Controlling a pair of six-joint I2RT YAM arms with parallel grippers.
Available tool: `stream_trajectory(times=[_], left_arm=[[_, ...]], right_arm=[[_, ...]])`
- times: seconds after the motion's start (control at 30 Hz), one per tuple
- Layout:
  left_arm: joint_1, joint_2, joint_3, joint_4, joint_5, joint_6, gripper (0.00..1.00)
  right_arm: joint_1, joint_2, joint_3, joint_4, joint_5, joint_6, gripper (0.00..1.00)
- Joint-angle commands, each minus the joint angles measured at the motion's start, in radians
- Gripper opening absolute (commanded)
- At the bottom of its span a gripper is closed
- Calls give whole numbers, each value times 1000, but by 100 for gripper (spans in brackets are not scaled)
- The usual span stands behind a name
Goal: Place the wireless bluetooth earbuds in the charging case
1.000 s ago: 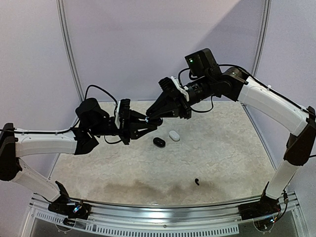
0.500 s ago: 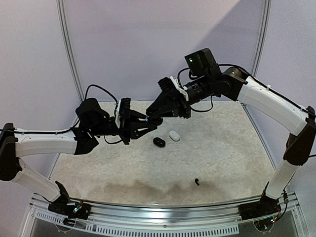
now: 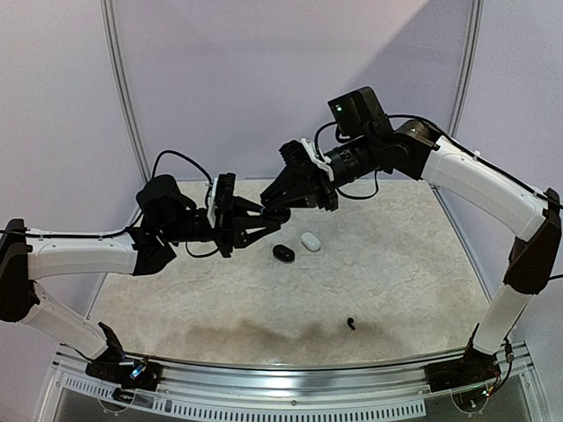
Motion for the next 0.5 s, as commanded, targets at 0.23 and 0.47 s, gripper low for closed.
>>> stream_trajectory(times=[0.23, 0.47], left_arm=[[-16, -15, 18, 87, 35, 2, 0], [-16, -15, 22, 73, 30, 1, 0]], right_arm=[[-33, 6, -80, -19, 93, -37, 19], [-35, -4, -91, 7, 96, -22, 15]])
